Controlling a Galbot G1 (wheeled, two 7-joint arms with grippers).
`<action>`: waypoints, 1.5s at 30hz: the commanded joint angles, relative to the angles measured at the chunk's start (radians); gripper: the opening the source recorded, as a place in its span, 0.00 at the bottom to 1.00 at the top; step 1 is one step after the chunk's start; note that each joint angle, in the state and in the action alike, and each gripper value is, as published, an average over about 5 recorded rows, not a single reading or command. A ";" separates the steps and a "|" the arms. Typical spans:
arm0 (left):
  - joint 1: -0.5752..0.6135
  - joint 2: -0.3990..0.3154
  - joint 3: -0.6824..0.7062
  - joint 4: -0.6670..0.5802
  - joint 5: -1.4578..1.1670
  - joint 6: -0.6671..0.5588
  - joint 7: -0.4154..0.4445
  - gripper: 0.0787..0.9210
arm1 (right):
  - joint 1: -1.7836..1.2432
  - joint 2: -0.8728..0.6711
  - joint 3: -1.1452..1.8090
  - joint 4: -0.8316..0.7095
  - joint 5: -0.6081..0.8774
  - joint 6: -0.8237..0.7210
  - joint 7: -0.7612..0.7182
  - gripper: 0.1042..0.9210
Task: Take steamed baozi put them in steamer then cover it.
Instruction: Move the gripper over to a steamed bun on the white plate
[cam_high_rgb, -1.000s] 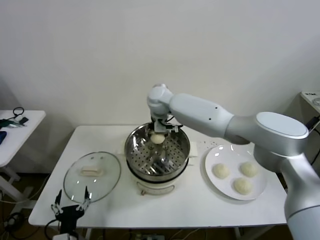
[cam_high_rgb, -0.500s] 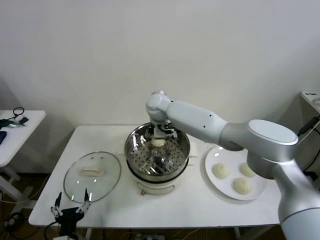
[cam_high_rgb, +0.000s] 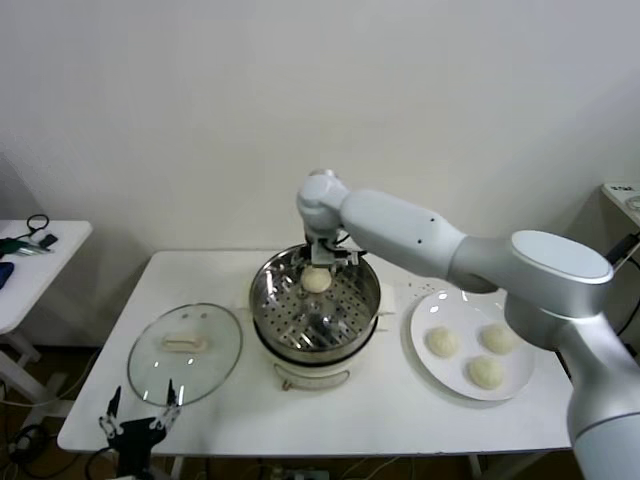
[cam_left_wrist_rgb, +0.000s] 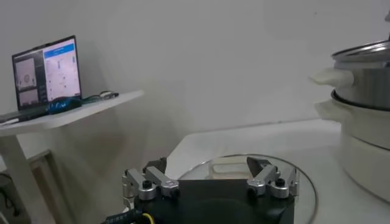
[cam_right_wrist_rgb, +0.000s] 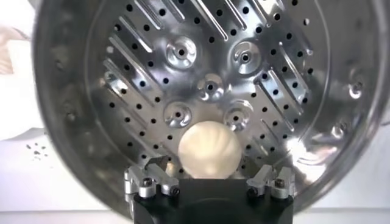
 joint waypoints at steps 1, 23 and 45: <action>0.005 0.001 0.017 -0.018 0.000 0.012 0.017 0.88 | 0.177 -0.236 -0.126 0.145 0.379 -0.239 0.035 0.88; 0.018 0.012 0.025 -0.051 0.035 -0.017 0.051 0.88 | -0.076 -0.701 -0.087 0.167 0.678 -0.763 0.076 0.88; 0.027 0.008 0.022 -0.034 0.040 -0.006 0.057 0.88 | -0.428 -0.628 0.132 0.058 0.530 -0.764 0.121 0.88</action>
